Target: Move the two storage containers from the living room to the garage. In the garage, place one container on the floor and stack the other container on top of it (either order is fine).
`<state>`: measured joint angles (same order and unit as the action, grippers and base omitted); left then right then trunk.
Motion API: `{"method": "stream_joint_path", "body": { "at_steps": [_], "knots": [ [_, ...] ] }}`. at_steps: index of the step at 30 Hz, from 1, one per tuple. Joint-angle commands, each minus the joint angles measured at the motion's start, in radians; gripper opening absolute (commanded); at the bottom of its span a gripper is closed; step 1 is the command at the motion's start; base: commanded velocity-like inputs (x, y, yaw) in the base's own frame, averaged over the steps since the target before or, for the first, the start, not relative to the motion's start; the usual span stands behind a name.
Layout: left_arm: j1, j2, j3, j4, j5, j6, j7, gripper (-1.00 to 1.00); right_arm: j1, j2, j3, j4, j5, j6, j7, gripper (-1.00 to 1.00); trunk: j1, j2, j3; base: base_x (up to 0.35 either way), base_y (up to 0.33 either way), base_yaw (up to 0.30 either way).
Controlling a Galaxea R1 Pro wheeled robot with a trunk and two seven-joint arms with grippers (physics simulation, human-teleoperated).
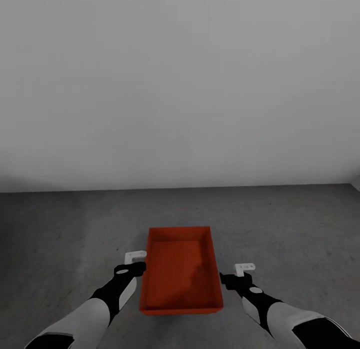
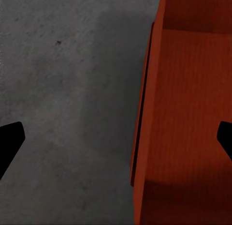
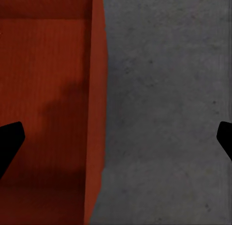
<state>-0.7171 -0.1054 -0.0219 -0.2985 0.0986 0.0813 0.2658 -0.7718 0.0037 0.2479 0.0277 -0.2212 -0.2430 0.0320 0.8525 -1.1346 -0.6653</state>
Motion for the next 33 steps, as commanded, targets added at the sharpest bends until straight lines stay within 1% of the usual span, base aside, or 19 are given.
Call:
{"method": "stream_joint_path", "body": {
  "at_steps": [1,19,25,27,31,33],
  "knots": [
    [0.0,0.0,-0.003,-0.002,0.01,0.005,0.004,1.0,-0.001,0.001,0.007,0.003,-0.01,-0.006,0.003,1.0,-0.004,0.007,0.002,0.0,0.0,0.0],
    [0.0,0.0,-0.003,-0.002,0.01,0.005,0.004,1.0,-0.001,0.002,0.008,0.003,-0.01,-0.006,-0.001,1.0,-0.073,0.133,0.059,0.0,0.0,0.0],
    [0.0,0.0,-0.003,-0.007,0.012,0.005,0.003,1.0,-0.001,0.001,0.007,0.003,-0.01,-0.006,-0.001,1.0,-0.073,0.133,0.059,0.0,0.0,0.0],
    [0.0,0.0,-0.003,-0.009,0.019,0.005,0.003,1.0,-0.001,0.001,0.007,0.003,-0.01,-0.006,-0.001,1.0,-0.073,0.133,0.059,0.0,0.0,0.0],
    [0.0,0.0,-0.003,-0.011,0.048,0.005,0.003,1.0,-0.001,0.001,0.007,0.003,-0.01,-0.006,-0.001,1.0,-0.073,0.133,0.059,-0.013,0.0,0.0],
    [0.0,0.0,-0.003,-0.01,0.056,0.005,0.004,1.0,-0.001,0.001,0.007,0.003,-0.01,-0.006,-0.001,1.0,-0.073,0.133,0.059,-0.146,0.0,0.0]
  ]
}}
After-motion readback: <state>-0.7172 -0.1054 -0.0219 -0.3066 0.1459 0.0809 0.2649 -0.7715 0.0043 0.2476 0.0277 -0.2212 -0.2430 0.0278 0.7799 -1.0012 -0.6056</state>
